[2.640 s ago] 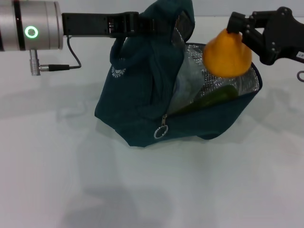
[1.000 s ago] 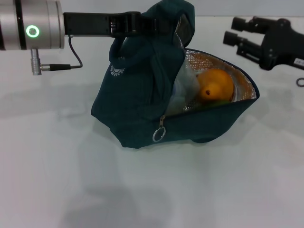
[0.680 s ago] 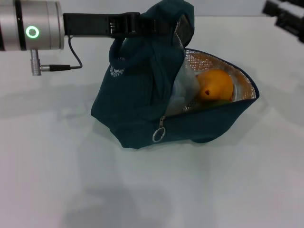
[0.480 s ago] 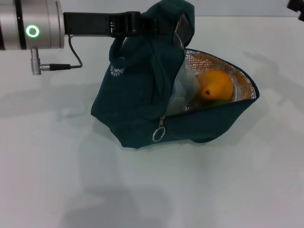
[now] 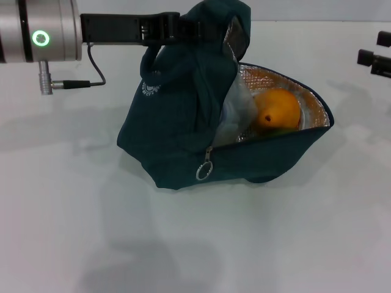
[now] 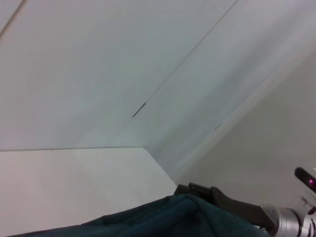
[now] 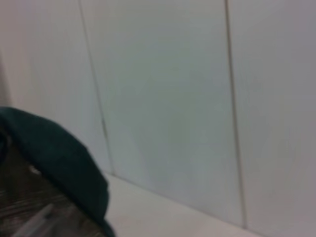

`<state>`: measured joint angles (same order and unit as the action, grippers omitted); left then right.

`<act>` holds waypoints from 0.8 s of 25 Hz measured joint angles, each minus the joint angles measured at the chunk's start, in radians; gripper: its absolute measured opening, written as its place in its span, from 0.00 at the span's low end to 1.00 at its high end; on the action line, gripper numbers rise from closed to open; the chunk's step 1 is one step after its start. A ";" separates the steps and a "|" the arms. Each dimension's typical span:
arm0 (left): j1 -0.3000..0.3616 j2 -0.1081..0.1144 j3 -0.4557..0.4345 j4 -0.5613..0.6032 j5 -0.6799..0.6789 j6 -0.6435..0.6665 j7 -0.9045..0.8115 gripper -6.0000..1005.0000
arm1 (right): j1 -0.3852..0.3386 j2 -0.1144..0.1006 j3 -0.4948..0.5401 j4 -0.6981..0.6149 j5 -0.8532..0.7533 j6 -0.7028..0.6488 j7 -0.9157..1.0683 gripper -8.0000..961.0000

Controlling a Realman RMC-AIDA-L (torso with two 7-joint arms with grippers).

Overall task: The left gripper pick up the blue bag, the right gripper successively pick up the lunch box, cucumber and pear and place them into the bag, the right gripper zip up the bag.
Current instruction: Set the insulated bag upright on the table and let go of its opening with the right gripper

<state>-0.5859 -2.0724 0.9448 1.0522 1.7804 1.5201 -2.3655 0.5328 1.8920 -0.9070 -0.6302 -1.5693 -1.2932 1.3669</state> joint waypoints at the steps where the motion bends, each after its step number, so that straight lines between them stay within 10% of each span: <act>1: 0.001 0.000 0.000 0.000 -0.003 0.000 0.000 0.05 | 0.001 0.002 -0.004 0.000 -0.006 -0.008 0.010 0.71; 20: 0.003 0.000 0.000 -0.005 -0.008 0.000 0.009 0.05 | 0.028 0.052 -0.103 0.007 -0.095 -0.007 0.113 0.69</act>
<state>-0.5824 -2.0720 0.9449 1.0474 1.7727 1.5201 -2.3562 0.5609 1.9441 -1.0103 -0.6229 -1.6640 -1.3004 1.4795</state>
